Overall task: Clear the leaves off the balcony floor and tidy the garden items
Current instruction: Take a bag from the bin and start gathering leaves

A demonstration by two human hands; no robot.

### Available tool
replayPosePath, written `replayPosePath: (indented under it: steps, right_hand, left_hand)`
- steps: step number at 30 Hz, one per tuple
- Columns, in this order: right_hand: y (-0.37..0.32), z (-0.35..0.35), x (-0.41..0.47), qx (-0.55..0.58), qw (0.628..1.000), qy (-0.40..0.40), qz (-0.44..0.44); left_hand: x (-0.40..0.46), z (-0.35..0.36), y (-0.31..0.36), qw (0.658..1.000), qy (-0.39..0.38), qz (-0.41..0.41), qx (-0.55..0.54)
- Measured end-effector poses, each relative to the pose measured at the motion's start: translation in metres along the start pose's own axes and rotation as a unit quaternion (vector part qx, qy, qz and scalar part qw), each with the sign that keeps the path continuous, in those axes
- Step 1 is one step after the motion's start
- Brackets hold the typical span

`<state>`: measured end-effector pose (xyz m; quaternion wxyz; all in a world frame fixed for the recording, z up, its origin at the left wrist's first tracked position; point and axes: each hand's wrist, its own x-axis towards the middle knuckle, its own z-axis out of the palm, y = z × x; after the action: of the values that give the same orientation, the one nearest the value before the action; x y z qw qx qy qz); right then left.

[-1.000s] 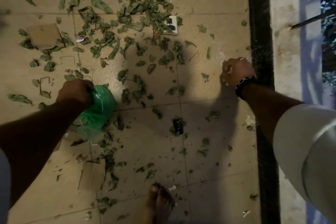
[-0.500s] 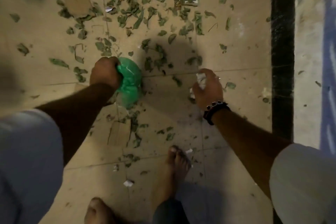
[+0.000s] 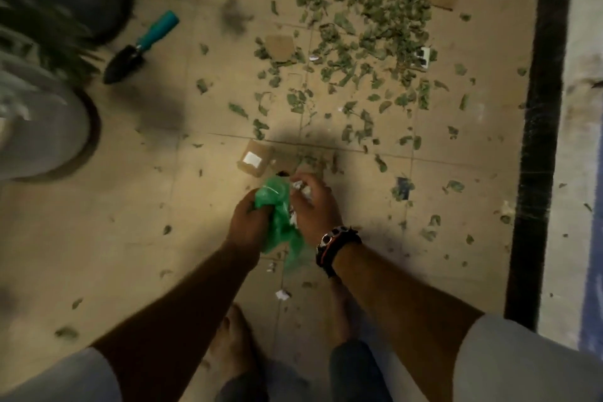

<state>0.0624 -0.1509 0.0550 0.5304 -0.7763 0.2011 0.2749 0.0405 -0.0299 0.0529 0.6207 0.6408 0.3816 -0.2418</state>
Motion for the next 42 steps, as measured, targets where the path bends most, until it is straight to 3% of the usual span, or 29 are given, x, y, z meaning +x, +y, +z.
replayPosePath:
  steps: [4,8,12,23,28,35,42]
  right_hand:
    - [-0.024,0.031,-0.044,-0.043,0.997,-0.059,-0.012]
    - [-0.053,0.058,-0.083,-0.094,0.984,-0.151,-0.027]
    - [-0.088,0.088,-0.123,-0.135,0.965,-0.217,-0.062]
    - [-0.116,0.168,-0.234,-0.221,0.931,-0.276,-0.086]
    - [-0.116,0.237,-0.305,-0.259,0.897,-0.353,-0.070]
    - [-0.096,0.350,-0.402,-0.232,0.871,-0.428,0.069]
    - [-0.059,0.452,-0.489,-0.365,0.769,-0.524,0.036]
  left_hand:
    - [-0.046,-0.047,-0.005,0.991,-0.001,-0.063,-0.121]
    - [-0.102,-0.097,-0.003,0.978,-0.001,-0.049,-0.202]
    - [-0.152,-0.139,-0.013,0.963,0.053,-0.029,-0.263]
    - [-0.253,-0.219,-0.059,0.924,0.152,0.019,-0.351]
    - [-0.305,-0.281,-0.116,0.890,0.213,0.012,-0.402]
    - [-0.371,-0.356,-0.210,0.814,0.308,0.005,-0.494]
    - [-0.425,-0.425,-0.308,0.729,0.405,-0.002,-0.552]
